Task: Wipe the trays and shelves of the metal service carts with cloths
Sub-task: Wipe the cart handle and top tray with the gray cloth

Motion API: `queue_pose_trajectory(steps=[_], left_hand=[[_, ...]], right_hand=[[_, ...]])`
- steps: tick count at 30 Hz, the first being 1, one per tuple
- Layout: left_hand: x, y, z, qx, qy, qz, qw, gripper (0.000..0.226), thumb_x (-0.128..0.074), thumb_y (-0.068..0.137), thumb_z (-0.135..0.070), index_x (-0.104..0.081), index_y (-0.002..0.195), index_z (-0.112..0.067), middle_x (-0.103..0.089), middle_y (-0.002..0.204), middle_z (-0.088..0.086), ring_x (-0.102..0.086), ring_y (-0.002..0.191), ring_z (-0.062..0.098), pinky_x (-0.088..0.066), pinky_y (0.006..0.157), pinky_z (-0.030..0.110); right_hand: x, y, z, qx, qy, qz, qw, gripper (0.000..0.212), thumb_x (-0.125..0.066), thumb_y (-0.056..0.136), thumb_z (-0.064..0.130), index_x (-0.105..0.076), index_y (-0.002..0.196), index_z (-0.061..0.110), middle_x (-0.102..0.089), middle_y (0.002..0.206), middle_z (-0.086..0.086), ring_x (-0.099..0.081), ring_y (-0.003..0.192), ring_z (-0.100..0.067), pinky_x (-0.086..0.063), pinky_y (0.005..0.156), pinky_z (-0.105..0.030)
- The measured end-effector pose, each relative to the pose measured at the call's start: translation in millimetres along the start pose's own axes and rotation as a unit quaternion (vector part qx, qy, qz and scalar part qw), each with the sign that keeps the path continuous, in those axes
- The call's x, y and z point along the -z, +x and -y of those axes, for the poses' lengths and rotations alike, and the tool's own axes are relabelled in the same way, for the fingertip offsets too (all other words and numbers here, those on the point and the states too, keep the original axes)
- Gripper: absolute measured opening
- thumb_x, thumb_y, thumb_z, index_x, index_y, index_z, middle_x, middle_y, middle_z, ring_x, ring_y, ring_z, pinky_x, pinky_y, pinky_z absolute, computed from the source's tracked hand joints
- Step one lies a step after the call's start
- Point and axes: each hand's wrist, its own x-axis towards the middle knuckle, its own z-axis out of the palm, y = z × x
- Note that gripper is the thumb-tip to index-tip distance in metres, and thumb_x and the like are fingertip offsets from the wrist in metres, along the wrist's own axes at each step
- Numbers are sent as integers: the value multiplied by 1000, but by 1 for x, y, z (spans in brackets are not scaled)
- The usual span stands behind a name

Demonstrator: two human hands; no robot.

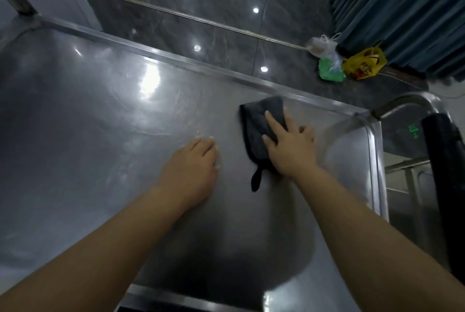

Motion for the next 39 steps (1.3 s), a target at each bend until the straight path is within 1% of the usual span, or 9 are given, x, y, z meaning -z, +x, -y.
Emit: queue_pose_trajectory(steps=[3,7,9,15,21,28,34,36,39], left_hand=[[-15,-10,-2,9,25,21,999,58,-40,96,-37,-26,146,-13,-13,157,4,-13,144,25,-16,116,37],[-18,-15,1,19,10,14,1000,60,-40,95,-41,-22,148,-18,-9,158,0,-8,145,22,-12,117,36],[-20,-17,-2,29,7,14,999,59,-38,96,-40,-20,148,-18,-6,158,-1,-4,145,22,-9,117,37],[-24,-20,-4,38,27,29,998,59,-27,98,-40,-9,149,-18,5,159,-1,5,145,21,-1,117,38],[-14,-21,-7,33,42,57,997,59,-34,97,-38,-15,148,-15,-3,159,3,-4,145,27,-13,117,42],[-20,-67,-10,17,40,42,998,57,-42,95,-38,-27,145,-16,-13,157,6,-13,143,29,-17,116,41],[-25,-105,-8,9,56,40,998,55,-44,94,-38,-33,143,-16,-20,155,6,-17,141,29,-20,114,41],[-25,-116,-10,2,62,40,997,53,-49,92,-37,-41,138,-14,-28,152,8,-24,138,32,-27,111,44],[-27,-134,-12,-29,48,25,998,45,-65,84,-27,-58,123,-6,-47,138,16,-42,124,42,-43,96,53]], right_hand=[[2,-16,-28,81,-19,-12,996,51,-38,93,53,-19,140,57,-10,157,16,-35,110,-32,-33,96,-43],[10,-14,-70,-200,-7,-22,980,47,-33,97,48,-22,144,48,-12,158,9,-30,121,-35,-28,94,-43],[7,-19,-57,-260,29,-22,965,52,-29,96,51,-14,146,48,-8,158,6,-28,120,-39,-28,95,-46],[-16,-92,-31,125,-22,-92,988,51,-53,91,44,-39,139,43,-27,155,3,-44,95,-36,-38,85,-45],[-11,-98,-58,-221,13,-44,974,53,-34,95,52,-18,145,49,-10,158,7,-33,106,-33,-30,99,-47],[-21,-164,-35,117,-3,-74,990,50,-60,88,41,-46,136,41,-30,153,4,-47,93,-38,-43,84,-47],[-23,-167,-48,-259,46,-38,964,54,-36,96,49,-17,146,45,-9,159,4,-32,115,-38,-28,100,-48],[-26,-177,-17,-229,33,-12,973,56,-34,95,51,-13,146,46,-4,159,2,-30,118,-39,-27,100,-48],[-40,-210,13,-22,-5,-7,1000,55,-35,93,55,-14,144,52,1,159,9,-32,110,-33,-31,93,-44]])
